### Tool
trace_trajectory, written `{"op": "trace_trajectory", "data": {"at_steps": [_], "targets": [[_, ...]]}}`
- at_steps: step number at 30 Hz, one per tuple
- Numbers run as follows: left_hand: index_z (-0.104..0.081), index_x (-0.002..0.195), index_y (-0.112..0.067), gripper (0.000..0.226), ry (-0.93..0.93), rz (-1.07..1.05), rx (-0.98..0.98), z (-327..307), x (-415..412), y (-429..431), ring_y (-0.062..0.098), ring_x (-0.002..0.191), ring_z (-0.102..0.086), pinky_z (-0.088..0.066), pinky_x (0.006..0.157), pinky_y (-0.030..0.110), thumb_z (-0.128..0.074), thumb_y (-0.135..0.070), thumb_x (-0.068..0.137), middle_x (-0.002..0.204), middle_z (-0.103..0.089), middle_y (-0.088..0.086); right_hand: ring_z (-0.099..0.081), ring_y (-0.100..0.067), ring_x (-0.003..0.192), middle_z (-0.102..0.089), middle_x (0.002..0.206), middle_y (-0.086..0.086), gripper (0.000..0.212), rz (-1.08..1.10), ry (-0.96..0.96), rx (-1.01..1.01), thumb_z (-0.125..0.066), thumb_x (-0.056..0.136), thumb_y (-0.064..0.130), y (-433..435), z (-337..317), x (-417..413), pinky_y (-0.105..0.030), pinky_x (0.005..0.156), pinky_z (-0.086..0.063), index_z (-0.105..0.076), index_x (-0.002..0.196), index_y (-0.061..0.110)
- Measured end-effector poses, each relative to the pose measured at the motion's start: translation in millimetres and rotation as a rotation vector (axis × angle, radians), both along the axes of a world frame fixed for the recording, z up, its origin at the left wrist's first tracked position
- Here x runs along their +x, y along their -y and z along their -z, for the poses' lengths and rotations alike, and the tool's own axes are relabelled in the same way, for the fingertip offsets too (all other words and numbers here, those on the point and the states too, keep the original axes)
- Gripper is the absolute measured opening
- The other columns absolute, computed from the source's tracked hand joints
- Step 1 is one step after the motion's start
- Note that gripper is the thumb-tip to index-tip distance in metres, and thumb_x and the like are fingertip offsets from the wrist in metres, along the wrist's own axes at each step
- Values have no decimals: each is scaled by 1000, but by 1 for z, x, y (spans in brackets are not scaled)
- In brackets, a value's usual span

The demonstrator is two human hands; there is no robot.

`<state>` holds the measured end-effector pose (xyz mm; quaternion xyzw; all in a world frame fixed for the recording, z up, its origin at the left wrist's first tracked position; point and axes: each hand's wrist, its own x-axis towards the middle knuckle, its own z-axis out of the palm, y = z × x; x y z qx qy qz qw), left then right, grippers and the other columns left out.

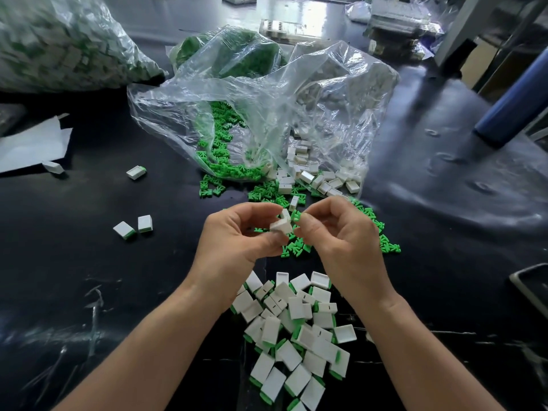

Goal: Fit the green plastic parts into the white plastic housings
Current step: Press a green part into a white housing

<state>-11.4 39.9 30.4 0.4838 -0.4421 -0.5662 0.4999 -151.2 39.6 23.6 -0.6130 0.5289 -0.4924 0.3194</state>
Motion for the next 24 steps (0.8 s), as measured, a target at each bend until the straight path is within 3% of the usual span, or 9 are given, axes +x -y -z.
{"op": "trace_trajectory", "data": {"at_steps": [3, 5, 9, 13, 18, 24], "targets": [[-69, 78, -12, 25, -115, 0, 50, -2, 0, 1, 17, 66, -67, -56, 62, 22, -70, 2, 57, 74, -70, 7, -65, -25, 67, -65, 69, -1, 22, 19, 68, 7, -65, 82, 5, 2, -2, -5, -36, 64, -57, -60, 76, 26], [-69, 72, -11, 23, -167, 2, 59, -3, -1, 1, 17, 65, -67, -57, 64, 23, -70, -6, 49, 68, -69, 5, -63, -23, 67, -62, 71, 5, 32, -5, 80, 23, -59, 86, 3, 4, -3, -7, -32, 63, -55, -62, 88, 35], [-68, 74, -8, 20, -183, 42, 62, -4, 0, 0, 17, 66, -69, -56, 62, 21, -68, -9, 54, 67, -69, 6, -59, 0, 67, -60, 81, 8, 34, -61, 50, 46, -51, 91, 3, 4, -5, -7, -13, 61, -48, -65, 92, 34], [-67, 80, -6, 13, -164, 66, 79, -2, 0, 0, 18, 64, -68, -56, 59, 22, -66, -2, 67, 67, -69, 7, -65, -9, 65, -66, 73, 0, 22, -62, 139, 65, -57, 87, 2, 2, -6, -7, -18, 61, -52, -59, 85, 24], [-69, 80, -7, 22, -131, 83, 49, -1, -1, -1, 17, 67, -68, -55, 59, 21, -69, -7, 58, 70, -71, 7, -67, -11, 73, -70, 75, 2, 18, -70, 227, 40, -66, 80, 6, 1, -7, -5, -24, 70, -53, -66, 80, 24], [-70, 81, -6, 23, -111, 83, 39, 0, -2, -2, 17, 67, -68, -54, 59, 21, -70, -10, 58, 72, -71, 9, -61, -6, 64, -68, 66, 6, 9, -134, 370, 94, -66, 71, 16, 0, -10, -3, -17, 62, -51, -69, 78, 20]]}}
